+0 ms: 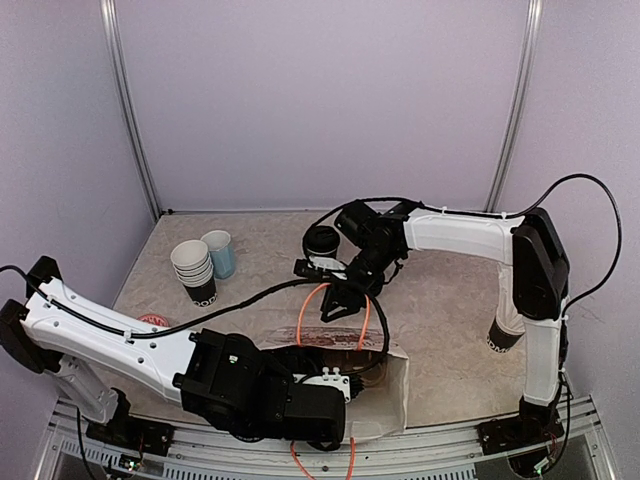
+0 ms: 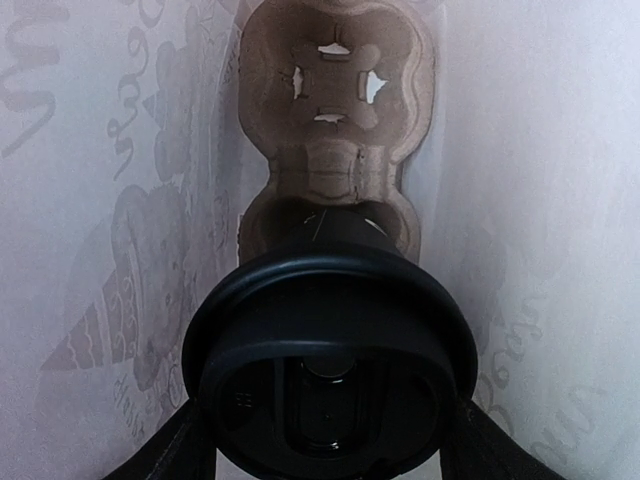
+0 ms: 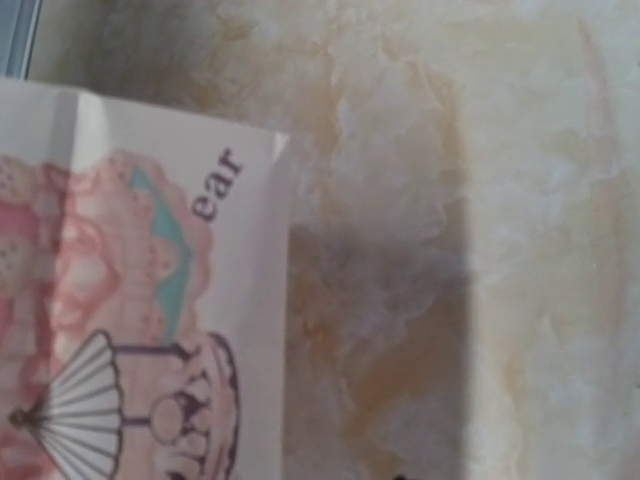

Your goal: Pack the takeout coffee

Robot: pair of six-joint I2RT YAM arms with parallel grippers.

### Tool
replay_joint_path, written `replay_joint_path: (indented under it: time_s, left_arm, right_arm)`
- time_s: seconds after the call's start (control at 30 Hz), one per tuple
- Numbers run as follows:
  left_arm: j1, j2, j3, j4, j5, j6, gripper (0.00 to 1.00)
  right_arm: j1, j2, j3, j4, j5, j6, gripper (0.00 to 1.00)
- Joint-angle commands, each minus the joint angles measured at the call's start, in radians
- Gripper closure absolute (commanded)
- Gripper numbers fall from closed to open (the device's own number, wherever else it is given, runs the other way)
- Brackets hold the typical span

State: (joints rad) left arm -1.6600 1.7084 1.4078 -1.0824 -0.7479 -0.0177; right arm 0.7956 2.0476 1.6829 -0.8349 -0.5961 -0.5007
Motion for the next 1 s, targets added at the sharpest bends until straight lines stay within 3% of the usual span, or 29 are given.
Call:
replay_joint_path:
  time_s: [0.0, 0.53, 0.97]
  left_arm:
    - [0.019, 0.008, -0.004, -0.01, -0.059, -0.002, 0.41]
    - [0.095, 0.024, -0.047, 0.019, -0.035, 0.015, 0.41]
    - [0.184, 0.037, 0.02, -0.017, 0.214, 0.01, 0.41]
  right_arm:
    - [0.001, -0.033, -0.023, 0.018, -0.007, 0.007, 0.69]
    - [0.014, 0.011, -0.03, 0.005, -0.042, -0.008, 0.69]
    - [0.016, 0.049, 0.026, -0.141, -0.172, -0.079, 0.68]
